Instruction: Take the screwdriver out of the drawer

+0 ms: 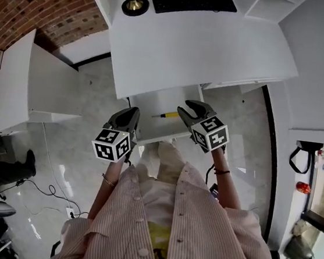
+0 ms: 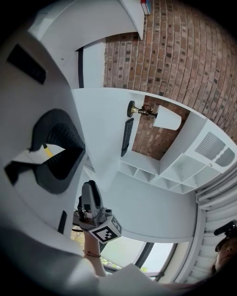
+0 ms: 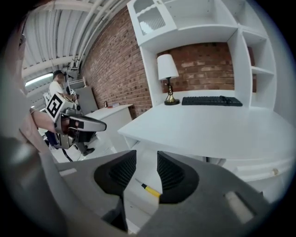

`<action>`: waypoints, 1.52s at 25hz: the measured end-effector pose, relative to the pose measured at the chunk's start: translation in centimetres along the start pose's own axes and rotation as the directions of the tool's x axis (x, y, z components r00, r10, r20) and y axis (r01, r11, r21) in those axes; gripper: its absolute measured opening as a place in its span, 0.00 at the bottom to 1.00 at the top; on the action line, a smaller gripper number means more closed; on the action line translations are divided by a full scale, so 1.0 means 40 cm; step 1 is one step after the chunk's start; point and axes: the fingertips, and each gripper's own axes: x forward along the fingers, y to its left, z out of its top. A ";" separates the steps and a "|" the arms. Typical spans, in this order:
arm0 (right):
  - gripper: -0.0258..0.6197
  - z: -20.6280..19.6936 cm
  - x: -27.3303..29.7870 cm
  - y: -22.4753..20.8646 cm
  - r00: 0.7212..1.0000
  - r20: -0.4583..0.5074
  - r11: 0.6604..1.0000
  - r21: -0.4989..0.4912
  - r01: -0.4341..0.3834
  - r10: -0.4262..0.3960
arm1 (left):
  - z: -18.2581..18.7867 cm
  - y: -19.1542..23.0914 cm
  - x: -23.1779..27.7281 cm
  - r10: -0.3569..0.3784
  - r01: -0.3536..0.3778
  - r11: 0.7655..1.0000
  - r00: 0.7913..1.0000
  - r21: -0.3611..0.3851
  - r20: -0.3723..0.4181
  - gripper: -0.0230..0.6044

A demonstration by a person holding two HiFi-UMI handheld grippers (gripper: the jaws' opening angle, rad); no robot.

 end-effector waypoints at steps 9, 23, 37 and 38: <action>0.23 -0.098 0.154 -0.037 0.951 -0.255 0.969 -0.132 -0.211 0.172 | -0.067 0.041 0.127 0.060 -0.064 0.998 0.988 -0.026 -0.140 0.04; 0.23 -0.340 0.330 -0.018 0.761 -0.602 0.835 -0.268 -0.480 0.243 | -0.206 0.094 0.228 0.050 -0.075 0.995 0.942 -0.064 -0.332 0.04; 0.23 -0.470 0.420 -0.025 0.670 -0.726 0.797 -0.307 -0.520 0.157 | -0.251 0.150 0.264 0.024 -0.057 0.996 0.917 -0.073 -0.398 0.04; 0.23 -0.478 0.422 -0.025 0.664 -0.732 0.793 -0.313 -0.523 0.149 | -0.254 0.149 0.265 0.022 -0.056 0.996 0.916 -0.074 -0.400 0.04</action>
